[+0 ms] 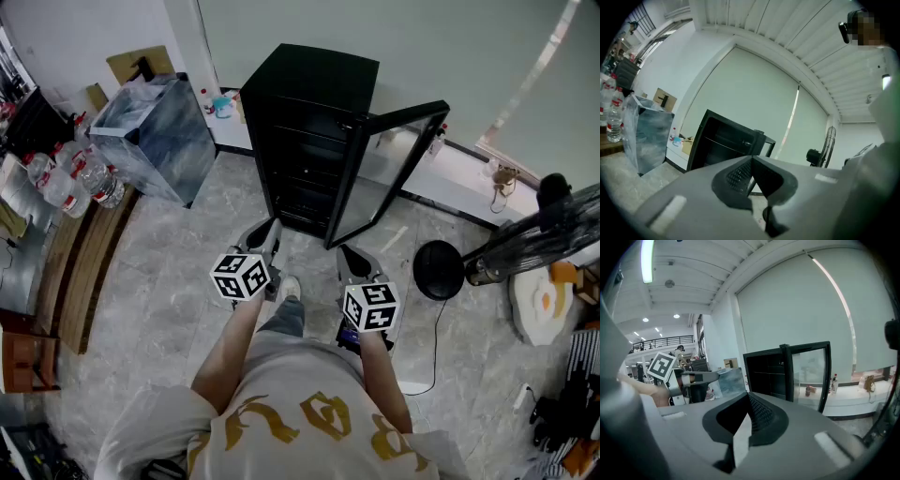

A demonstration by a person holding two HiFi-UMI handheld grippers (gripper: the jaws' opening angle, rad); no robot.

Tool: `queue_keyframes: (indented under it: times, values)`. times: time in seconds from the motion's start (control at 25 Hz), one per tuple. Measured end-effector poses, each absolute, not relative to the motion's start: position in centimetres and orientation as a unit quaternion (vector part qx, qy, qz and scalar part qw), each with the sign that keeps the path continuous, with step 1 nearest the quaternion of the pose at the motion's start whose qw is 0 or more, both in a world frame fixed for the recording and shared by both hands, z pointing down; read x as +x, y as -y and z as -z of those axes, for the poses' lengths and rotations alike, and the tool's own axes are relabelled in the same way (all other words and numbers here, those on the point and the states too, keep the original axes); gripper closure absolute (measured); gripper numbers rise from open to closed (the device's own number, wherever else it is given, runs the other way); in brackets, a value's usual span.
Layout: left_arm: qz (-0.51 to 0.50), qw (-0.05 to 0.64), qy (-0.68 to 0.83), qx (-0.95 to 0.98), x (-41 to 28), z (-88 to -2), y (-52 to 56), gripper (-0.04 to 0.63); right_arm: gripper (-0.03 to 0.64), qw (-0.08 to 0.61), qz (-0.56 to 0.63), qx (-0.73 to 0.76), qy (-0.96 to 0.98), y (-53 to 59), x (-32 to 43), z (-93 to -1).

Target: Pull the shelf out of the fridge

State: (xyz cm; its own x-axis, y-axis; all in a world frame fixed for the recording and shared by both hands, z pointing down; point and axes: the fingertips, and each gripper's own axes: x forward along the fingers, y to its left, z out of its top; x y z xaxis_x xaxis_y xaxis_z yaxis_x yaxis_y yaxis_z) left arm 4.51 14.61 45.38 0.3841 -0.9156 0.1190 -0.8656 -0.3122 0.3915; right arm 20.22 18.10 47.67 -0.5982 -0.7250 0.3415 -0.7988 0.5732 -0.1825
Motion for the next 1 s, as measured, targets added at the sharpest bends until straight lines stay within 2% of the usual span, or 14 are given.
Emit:
queue_keyframes:
  times: [0.44,0.52,0.56,0.72,1.0]
  values:
    - [0.066,0.215,0.558,0.799,4.0,-46.3,-12.2,0.594,0.594,0.104,-0.177,0.454,0.867,-15.5,21.0,-48.3]
    - [0.059,0.217,0.56,0.798,3.8,-46.7,-10.9,0.536,0.575,0.108,-0.183,0.454,0.865,-14.4,20.8,-48.8]
    - [0.058,0.221,0.561,0.796,3.6,-47.0,-10.2,0.513,0.544,0.111,-0.187,0.452,0.865,-13.8,20.6,-49.0]
    - [0.064,0.24,0.565,0.787,1.9,-48.1,-6.6,0.499,0.512,0.115,-0.201,0.452,0.862,-10.8,19.1,-50.0]
    - [0.079,0.277,0.559,0.777,-3.5,-49.8,0.9,0.497,0.503,0.119,-0.212,0.46,0.854,-4.1,14.4,-50.5]
